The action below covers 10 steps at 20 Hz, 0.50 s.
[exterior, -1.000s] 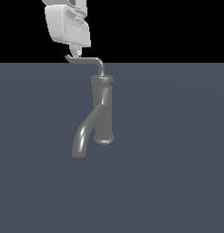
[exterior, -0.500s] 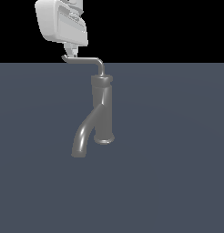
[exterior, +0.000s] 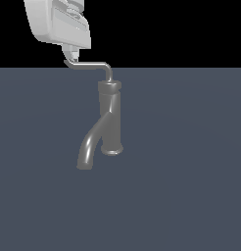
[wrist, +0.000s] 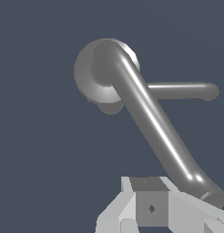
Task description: Turn on the faucet by rotating a designated handle.
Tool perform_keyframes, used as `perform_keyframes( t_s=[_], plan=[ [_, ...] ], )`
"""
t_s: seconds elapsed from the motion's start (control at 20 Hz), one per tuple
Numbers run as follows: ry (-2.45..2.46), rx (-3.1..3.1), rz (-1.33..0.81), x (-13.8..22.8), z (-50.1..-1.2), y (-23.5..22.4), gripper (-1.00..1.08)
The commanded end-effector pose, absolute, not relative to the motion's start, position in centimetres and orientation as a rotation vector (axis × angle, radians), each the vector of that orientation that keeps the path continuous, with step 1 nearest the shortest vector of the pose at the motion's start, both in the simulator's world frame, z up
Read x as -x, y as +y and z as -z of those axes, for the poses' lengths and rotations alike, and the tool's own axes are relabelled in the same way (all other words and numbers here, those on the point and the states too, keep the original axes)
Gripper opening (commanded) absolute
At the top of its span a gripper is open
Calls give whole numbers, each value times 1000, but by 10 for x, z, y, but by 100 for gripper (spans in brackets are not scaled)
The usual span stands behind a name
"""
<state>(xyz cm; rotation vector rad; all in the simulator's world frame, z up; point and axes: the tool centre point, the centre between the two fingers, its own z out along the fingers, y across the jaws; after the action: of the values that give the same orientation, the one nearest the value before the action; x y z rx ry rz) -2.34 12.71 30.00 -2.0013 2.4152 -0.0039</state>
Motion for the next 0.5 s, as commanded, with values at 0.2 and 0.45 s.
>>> perform_keyframes(
  t_s=[0.2,0.45],
  plan=[
    [2415,2004,6,35,-300,121,-100],
    [2415,2005,4,51,-300,114,-100]
  ],
)
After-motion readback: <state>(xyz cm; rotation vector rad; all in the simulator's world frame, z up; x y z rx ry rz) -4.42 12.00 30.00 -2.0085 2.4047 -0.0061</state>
